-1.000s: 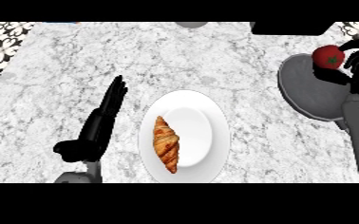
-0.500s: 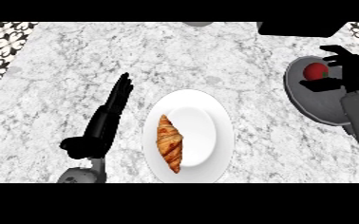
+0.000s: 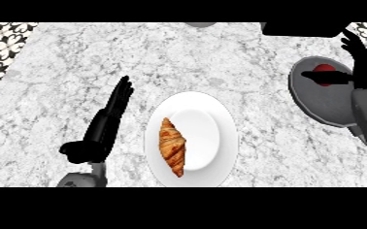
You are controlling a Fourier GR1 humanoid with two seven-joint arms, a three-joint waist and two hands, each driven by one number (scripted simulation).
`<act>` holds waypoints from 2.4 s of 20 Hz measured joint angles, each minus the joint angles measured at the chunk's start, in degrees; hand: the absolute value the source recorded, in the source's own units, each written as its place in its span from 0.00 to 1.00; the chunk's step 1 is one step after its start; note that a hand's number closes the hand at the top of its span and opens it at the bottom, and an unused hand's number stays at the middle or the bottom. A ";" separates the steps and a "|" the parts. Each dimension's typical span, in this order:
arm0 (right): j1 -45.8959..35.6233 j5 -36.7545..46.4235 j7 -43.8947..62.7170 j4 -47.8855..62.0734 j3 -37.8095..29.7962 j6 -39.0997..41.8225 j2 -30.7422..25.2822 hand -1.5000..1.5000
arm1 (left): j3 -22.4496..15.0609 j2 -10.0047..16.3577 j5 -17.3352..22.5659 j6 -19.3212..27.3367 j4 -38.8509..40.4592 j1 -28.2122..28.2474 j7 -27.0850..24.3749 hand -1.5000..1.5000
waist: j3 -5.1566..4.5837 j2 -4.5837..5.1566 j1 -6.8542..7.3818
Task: Pick the tomato from the plate and place it in the pan
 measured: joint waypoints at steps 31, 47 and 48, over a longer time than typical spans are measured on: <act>24.50 -19.49 -18.60 -7.68 -4.41 37.63 -10.93 0.00 | 2.07 0.25 0.59 -0.20 -0.02 1.42 -0.05 0.50 | -0.24 -1.07 -2.65; 32.05 -21.87 -18.60 -17.45 -0.25 33.69 -9.33 0.00 | 1.93 0.59 0.59 -0.66 -3.32 2.67 1.96 0.50 | -0.25 -1.06 -2.53; 32.26 -21.85 -18.65 -18.06 -0.20 32.98 -9.32 0.00 | 2.14 0.35 0.48 -0.51 -2.32 1.96 1.46 0.50 | -0.24 -1.05 -2.58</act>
